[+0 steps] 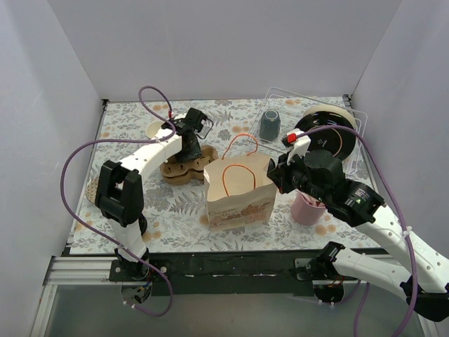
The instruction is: Pack the takeout coffee
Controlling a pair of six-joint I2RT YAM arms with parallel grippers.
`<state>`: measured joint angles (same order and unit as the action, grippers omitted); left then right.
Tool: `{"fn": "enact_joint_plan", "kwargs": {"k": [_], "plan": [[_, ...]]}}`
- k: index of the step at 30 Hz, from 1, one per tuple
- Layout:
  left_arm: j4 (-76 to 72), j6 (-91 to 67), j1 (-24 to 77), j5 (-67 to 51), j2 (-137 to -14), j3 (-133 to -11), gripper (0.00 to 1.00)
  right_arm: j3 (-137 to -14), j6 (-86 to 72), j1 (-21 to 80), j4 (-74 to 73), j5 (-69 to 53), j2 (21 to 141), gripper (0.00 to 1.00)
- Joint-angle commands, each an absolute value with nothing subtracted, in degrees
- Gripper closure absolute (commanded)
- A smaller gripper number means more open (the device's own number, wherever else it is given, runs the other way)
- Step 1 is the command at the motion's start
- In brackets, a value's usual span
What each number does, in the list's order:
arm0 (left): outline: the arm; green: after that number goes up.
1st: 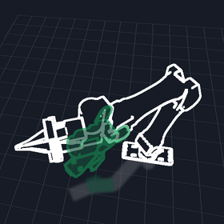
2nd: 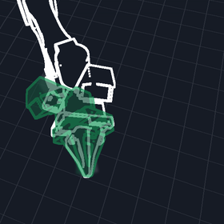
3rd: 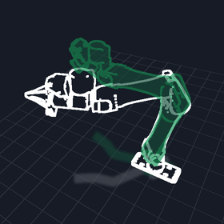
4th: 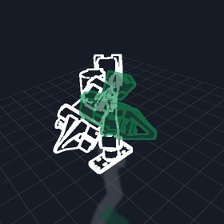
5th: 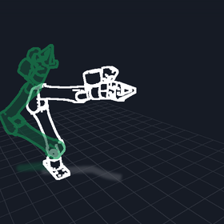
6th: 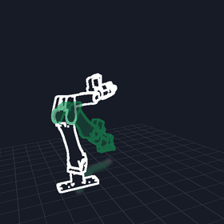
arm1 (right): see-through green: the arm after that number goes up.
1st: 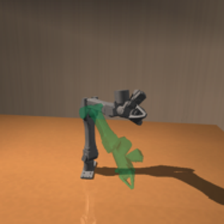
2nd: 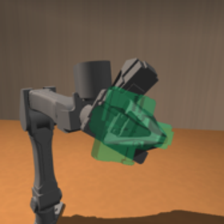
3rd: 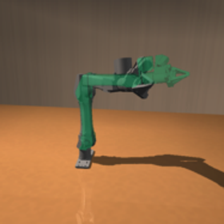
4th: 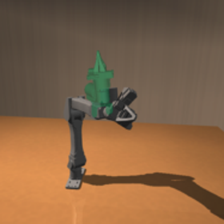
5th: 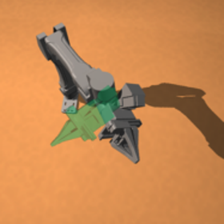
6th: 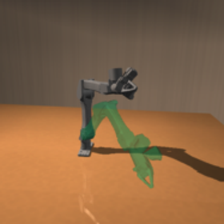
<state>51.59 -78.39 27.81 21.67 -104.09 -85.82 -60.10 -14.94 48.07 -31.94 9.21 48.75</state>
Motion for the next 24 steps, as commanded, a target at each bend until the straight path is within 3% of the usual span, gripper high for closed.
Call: {"fn": "enact_joint_plan", "kwargs": {"k": [1,10,24], "plan": [[53.69,-77.87,27.42,22.94,-98.79,-91.75,0.62,-58.97,-15.29,48.25,-32.26,8.62,49.39,0.99],[58.09,-78.05,27.51,18.47,-93.43,-104.14,0.65,-57.92,-15.73,48.25,-30.59,9.23,49.48,0.99],[48.26,-88.57,27.51,-12.71,-75.94,-105.91,0.78,-58.71,-18.98,48.25,-26.11,9.40,50.45,0.99]]}}
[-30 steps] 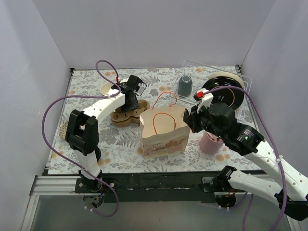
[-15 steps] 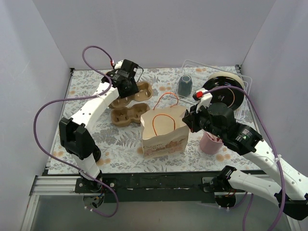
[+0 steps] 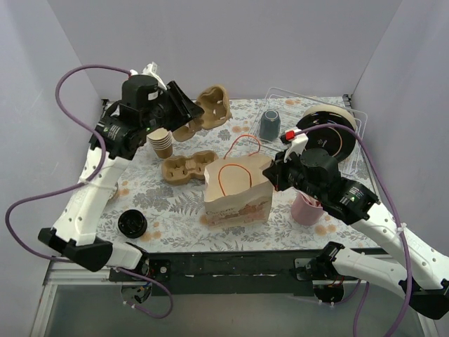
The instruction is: Pack the takeout coffee
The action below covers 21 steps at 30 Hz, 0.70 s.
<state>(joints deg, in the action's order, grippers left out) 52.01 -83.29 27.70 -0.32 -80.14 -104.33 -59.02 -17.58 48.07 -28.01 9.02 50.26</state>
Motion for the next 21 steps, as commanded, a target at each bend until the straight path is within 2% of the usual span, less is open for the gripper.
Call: {"fn": "enact_joint_plan", "kwargs": {"k": [1,4,13,21], "plan": [[46.95,-89.55,27.51,-14.57,-74.46,-105.04,0.78,-58.54,-19.16,48.25,-25.93,9.32,50.45,0.99],[42.91,-94.47,27.51,-19.68,-71.55,-102.23,0.78,-58.36,-19.34,48.25,-25.93,8.88,50.71,0.99],[26.90,-107.22,27.51,-29.08,-61.00,-82.90,0.79,-58.09,-20.04,48.34,-25.40,7.73,51.15,0.99],[21.80,-111.27,28.30,-31.47,-59.50,-76.99,0.78,-58.36,-20.04,48.25,-25.84,8.00,51.15,0.99]]}}
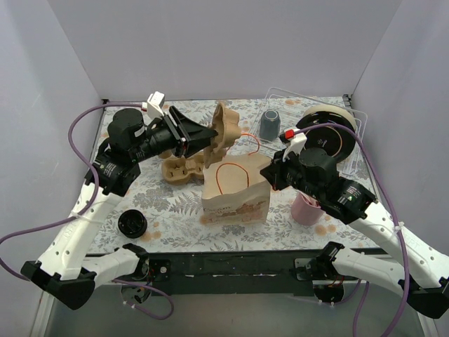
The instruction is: Pack the takeout coffee
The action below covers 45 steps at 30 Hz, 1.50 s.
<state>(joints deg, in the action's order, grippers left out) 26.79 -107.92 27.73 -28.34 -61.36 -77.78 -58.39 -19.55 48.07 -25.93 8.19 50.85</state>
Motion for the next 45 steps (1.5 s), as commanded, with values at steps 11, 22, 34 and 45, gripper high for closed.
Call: {"fn": "enact_joint_plan", "kwargs": {"k": [11,22,34,45], "plan": [[20.92,-114.52,28.92,-30.59,-55.28,-70.50,0.77,-58.80,-19.95,48.25,-25.75,8.35,51.33,0.99],[18.02,-118.12,31.90,-30.15,-54.32,-66.54,0.76,-59.33,-20.21,48.25,-25.93,8.53,51.50,0.99],[18.54,-119.62,35.06,-28.39,-53.79,-66.71,0.77,-60.29,-20.65,48.25,-26.81,9.40,51.42,0.99],[21.44,-119.18,35.68,-25.76,-51.25,-63.54,0.78,-60.64,-21.01,48.25,-27.33,9.14,50.98,0.99]]}}
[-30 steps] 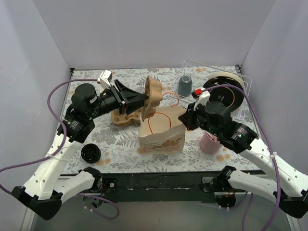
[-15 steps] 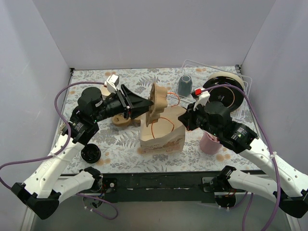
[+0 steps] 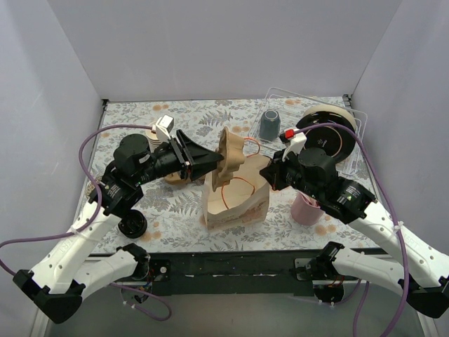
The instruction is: Pack the takeout coffee
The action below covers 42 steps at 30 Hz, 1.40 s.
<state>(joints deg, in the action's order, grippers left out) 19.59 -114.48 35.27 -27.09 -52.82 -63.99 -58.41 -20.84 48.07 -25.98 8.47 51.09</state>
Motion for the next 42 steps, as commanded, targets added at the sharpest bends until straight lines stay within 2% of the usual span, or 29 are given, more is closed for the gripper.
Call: {"fn": "enact_joint_plan", "kwargs": {"k": [1,11,17,22,28,30,34,38,42], "plan": [[21.79,-118.92,35.68,-25.32,-50.98,-63.63,0.77,-60.73,-21.01,48.25,-27.42,9.14,50.98,0.99],[21.36,-120.15,35.86,-26.46,-51.24,-64.25,0.77,-61.00,-23.72,48.25,-26.98,11.68,51.59,0.99],[28.12,-116.46,35.86,-18.81,-52.47,-67.50,0.78,-59.15,-25.58,48.25,-23.21,11.78,49.49,0.99],[27.69,-115.14,35.86,-18.99,-55.28,-68.64,0.77,-61.26,-22.77,48.25,-25.66,8.18,48.70,0.77],[27.69,-112.50,35.86,-17.75,-57.21,-72.24,0.76,-65.21,-13.73,48.25,-27.95,5.02,45.45,0.61],[28.04,-111.71,35.77,-17.75,-57.74,-73.64,0.76,-65.57,-11.61,48.25,-26.81,1.07,44.13,0.58],[27.95,-111.09,35.86,-18.10,-58.97,-74.79,0.76,-63.55,-8.88,48.25,-20.58,-9.47,40.53,0.43],[27.95,-111.27,35.86,-18.19,-58.45,-74.36,0.77,-60.30,-6.25,48.25,-15.12,-19.58,41.04,0.39],[28.04,-111.62,35.86,-18.19,-57.66,-73.48,0.78,-59.94,-4.05,48.25,-13.63,-21.45,45.07,0.37]]}}
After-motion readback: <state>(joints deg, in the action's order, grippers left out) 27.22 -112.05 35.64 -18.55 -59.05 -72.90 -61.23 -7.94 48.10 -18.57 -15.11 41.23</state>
